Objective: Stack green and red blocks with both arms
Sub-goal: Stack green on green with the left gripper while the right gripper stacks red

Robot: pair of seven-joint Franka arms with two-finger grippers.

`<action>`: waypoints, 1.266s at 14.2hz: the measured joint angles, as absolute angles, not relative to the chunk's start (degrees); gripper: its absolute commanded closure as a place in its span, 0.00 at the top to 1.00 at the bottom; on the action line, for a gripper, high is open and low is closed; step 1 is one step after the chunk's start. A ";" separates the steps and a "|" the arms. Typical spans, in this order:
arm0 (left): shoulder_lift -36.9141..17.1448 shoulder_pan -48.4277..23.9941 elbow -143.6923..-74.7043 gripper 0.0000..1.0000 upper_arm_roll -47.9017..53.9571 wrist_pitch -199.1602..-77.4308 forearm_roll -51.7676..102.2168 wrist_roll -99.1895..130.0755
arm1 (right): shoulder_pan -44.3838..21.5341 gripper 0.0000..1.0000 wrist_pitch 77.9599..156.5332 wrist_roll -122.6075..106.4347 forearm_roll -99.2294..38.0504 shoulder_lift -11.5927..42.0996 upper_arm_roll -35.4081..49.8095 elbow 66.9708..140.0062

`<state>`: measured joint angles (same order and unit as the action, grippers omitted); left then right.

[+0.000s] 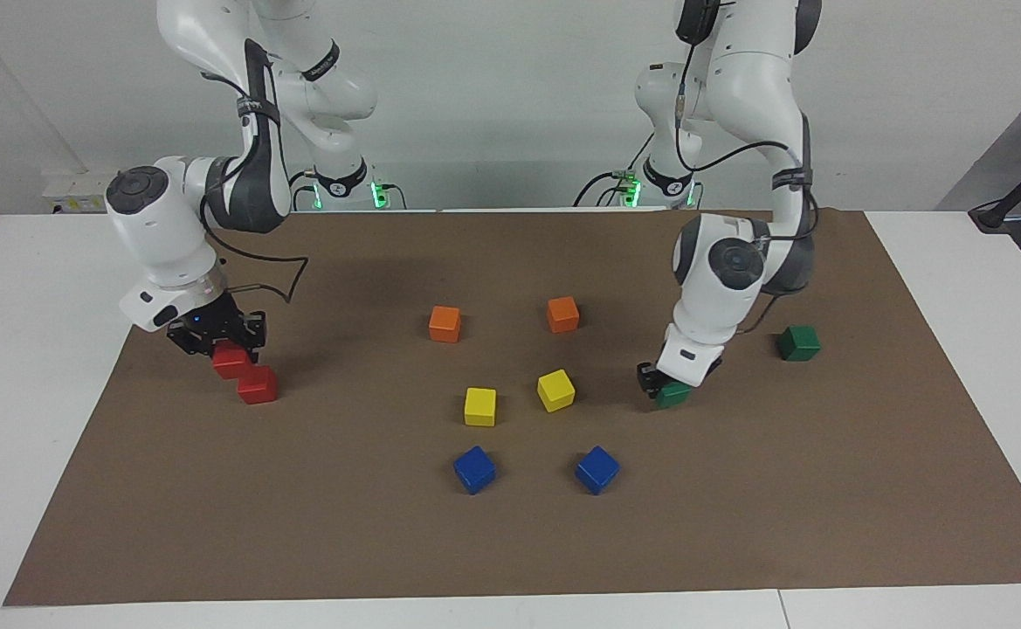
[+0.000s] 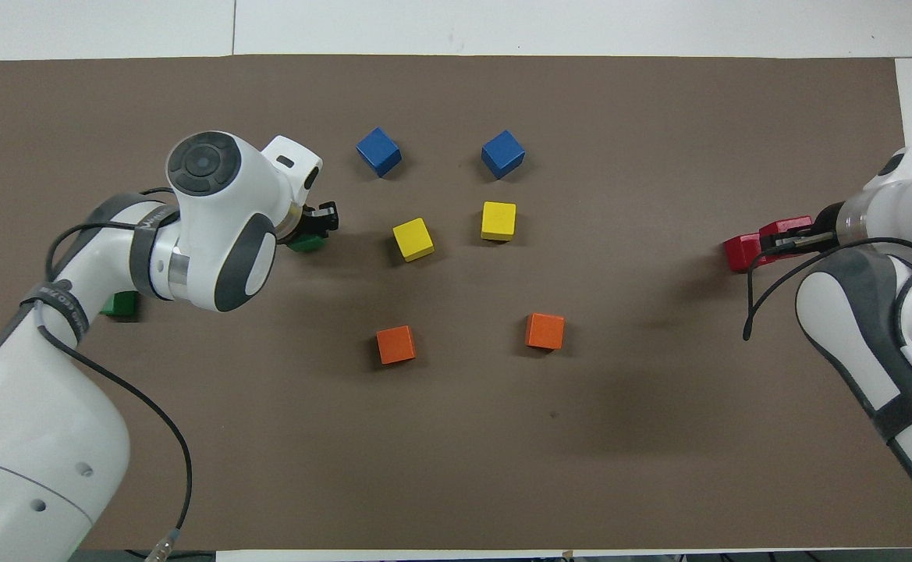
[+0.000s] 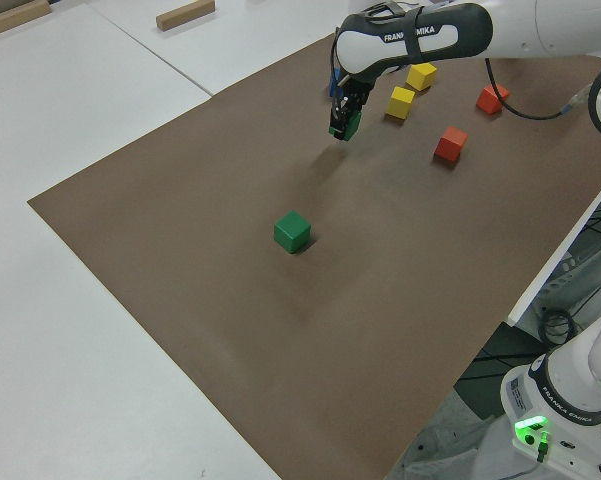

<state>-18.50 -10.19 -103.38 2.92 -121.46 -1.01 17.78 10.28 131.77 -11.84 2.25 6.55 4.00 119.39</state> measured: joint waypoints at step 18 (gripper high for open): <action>-5.13 12.35 -124.32 0.00 2.86 -132.67 1.43 -20.55 | 10.10 0.00 138.59 -11.27 1.83 8.77 4.28 122.36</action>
<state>-5.13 12.35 -124.32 2.86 -132.67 1.43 -20.55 10.10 138.59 -11.27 1.83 8.77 4.28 122.36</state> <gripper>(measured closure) 0.454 0.449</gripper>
